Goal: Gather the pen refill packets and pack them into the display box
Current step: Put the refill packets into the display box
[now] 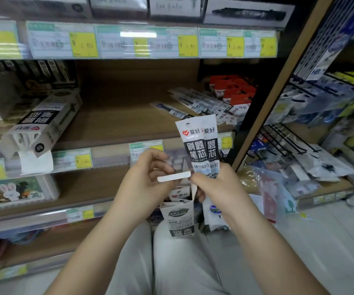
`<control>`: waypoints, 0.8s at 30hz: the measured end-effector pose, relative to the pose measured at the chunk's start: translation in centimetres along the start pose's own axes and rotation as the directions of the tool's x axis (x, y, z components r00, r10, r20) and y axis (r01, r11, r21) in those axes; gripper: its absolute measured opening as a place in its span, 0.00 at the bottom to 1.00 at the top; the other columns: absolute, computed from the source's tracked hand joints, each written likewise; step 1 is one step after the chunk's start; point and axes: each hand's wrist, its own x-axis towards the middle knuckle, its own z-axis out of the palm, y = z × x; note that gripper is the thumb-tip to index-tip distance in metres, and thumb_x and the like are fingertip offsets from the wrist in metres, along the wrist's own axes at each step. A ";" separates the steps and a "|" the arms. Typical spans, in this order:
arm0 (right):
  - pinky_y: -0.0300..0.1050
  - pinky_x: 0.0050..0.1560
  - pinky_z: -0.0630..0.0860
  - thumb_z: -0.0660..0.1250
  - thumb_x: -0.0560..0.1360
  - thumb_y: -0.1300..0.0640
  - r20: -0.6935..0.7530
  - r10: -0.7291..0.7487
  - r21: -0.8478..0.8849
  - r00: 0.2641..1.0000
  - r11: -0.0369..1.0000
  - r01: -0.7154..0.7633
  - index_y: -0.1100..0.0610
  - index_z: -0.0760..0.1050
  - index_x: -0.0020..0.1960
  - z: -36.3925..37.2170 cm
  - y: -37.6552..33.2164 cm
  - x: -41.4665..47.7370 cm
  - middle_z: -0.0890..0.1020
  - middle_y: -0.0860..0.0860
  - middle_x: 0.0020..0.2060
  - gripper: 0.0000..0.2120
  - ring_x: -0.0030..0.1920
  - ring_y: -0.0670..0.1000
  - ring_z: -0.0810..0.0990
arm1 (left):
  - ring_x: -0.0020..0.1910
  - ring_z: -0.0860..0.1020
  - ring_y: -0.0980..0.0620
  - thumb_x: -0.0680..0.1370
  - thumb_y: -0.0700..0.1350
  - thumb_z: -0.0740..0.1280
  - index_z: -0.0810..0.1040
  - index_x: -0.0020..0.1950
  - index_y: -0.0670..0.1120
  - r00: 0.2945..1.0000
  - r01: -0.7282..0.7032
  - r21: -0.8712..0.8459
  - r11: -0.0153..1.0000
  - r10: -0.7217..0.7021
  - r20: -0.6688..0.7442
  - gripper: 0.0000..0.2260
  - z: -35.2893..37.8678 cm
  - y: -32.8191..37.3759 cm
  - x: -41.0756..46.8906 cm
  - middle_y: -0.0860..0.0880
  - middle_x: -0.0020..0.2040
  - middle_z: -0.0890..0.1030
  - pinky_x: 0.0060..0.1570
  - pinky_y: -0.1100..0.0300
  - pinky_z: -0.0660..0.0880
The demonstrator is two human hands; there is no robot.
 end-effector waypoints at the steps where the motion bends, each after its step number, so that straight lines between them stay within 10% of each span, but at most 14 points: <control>1: 0.41 0.28 0.70 0.65 0.71 0.64 -0.008 0.004 0.015 1.000 1.000 -0.004 0.55 0.76 0.34 -0.1 0.0 0.0 0.75 0.48 0.23 0.09 0.25 0.47 0.72 | 0.38 0.78 0.56 0.68 0.32 0.74 0.71 0.49 0.52 1.000 0.014 -0.045 0.999 -0.015 -0.021 0.20 -0.2 -0.1 -0.1 0.50 0.41 0.79 0.41 0.61 0.77; 8: 0.37 0.25 0.70 0.64 0.71 0.67 -0.020 0.015 0.063 1.000 0.998 -0.014 0.56 0.74 0.32 -0.3 0.0 0.0 0.73 0.46 0.19 0.11 0.20 0.45 0.71 | 0.29 0.68 0.57 0.67 0.43 0.73 0.67 0.35 0.52 0.917 -0.143 0.402 0.904 0.274 -0.290 0.14 -0.3 -0.2 -2.8 0.54 0.28 0.70 0.29 0.67 0.63; 12: 0.39 0.25 0.70 0.65 0.71 0.67 -0.037 0.019 0.065 0.999 0.998 -0.017 0.57 0.75 0.33 -0.1 0.1 0.2 0.73 0.47 0.19 0.10 0.21 0.46 0.71 | 0.36 0.71 0.56 0.72 0.48 0.65 0.76 0.39 0.47 0.836 -0.378 0.619 0.688 0.541 -0.090 0.05 1.0 -0.9 -3.8 0.55 0.33 0.76 0.35 0.61 0.68; 20: 0.39 0.25 0.69 0.65 0.72 0.66 -0.025 0.021 0.081 0.999 0.997 -0.018 0.56 0.75 0.33 -0.3 0.1 0.3 0.72 0.47 0.19 0.11 0.22 0.47 0.71 | 0.36 0.80 0.49 0.72 0.51 0.60 0.78 0.53 0.48 0.903 -0.400 0.763 0.508 0.360 0.233 0.15 0.8 -0.3 -3.2 0.52 0.47 0.80 0.28 0.56 0.76; 24: 0.37 0.25 0.69 0.65 0.71 0.66 -0.030 0.019 0.088 0.999 0.996 -0.017 0.55 0.73 0.31 -0.5 0.1 0.2 0.71 0.46 0.18 0.12 0.21 0.46 0.70 | 0.31 0.78 0.49 0.64 0.50 0.74 0.79 0.47 0.47 0.912 -0.388 0.824 0.412 0.299 0.280 0.15 1.0 -0.3 -3.1 0.51 0.44 0.79 0.22 0.57 0.73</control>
